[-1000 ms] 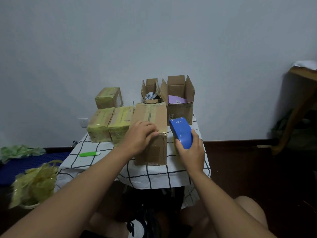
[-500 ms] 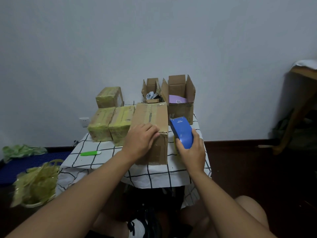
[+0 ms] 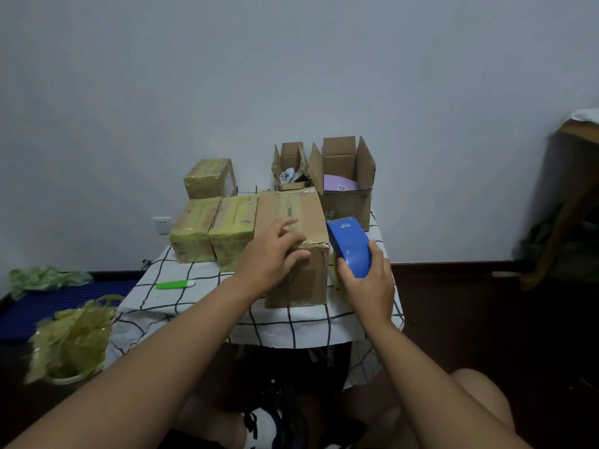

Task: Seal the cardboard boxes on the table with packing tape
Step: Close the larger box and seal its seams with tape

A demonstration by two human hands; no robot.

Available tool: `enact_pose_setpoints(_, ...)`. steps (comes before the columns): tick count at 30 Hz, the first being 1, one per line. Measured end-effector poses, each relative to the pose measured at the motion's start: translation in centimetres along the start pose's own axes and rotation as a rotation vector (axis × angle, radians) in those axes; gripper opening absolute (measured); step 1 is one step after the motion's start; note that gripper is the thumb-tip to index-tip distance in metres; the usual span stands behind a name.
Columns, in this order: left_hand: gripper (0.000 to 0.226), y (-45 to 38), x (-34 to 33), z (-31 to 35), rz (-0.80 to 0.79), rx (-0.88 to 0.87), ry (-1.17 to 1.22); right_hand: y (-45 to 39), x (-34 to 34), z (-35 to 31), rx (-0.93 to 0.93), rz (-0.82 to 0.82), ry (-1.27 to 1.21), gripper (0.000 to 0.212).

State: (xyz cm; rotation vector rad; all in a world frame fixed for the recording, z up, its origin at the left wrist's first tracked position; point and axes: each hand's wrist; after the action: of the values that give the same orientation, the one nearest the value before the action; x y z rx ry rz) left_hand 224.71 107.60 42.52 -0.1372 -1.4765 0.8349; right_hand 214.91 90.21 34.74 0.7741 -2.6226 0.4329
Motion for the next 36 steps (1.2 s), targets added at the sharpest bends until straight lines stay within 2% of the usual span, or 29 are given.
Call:
enact_pose_setpoints(10, 0.024, 0.5, 0.0, -0.9, 0.108, 0.104, 0.084, -0.1, -0.1, 0.0, 0.007, 0.011, -0.012, 0.071)
enact_pose_setpoints(20, 0.028, 0.8, 0.4, -1.4, 0.038, -0.041, -0.065, 0.0, -0.1, 0.0, 0.009, 0.011, -0.013, 0.070)
enact_pose_setpoints(25, 0.030, 0.7, 0.9, -1.5, 0.004, -0.033, -0.014, 0.1, 0.0, -0.2, 0.008, 0.008, -0.009, 0.070)
enact_pose_setpoints(30, 0.031, 0.6, 0.9, -1.6, -0.037, -0.071, -0.065, 0.1, 0.0, -0.2, -0.001, -0.002, -0.010, 0.071)
enact_pose_setpoints(33, 0.040, 0.7, 0.9, -1.5, -0.036, -0.024, -0.027, 0.1, 0.1, -0.2, 0.005, -0.008, 0.001, 0.071)
enact_pose_setpoints(35, 0.049, 0.7, 1.1, -1.7, -0.028, 0.057, 0.081, 0.2, 0.1, -0.2, 0.005, -0.009, -0.005, 0.071)
enact_pose_setpoints(36, 0.047, 0.7, 1.2, -2.0, -0.025, 0.089, 0.137, 0.2, 0.1, -0.2, 0.003, -0.007, -0.009, 0.071)
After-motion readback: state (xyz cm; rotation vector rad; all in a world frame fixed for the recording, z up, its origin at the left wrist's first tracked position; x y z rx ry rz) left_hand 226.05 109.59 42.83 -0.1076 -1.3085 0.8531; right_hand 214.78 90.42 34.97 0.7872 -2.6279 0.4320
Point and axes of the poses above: each hand's wrist, its own y-axis away from the middle knuckle, its own x-axis out of the back of the hand, z = x × y, and after that the axes turned 10 degrees about -x, right-handed
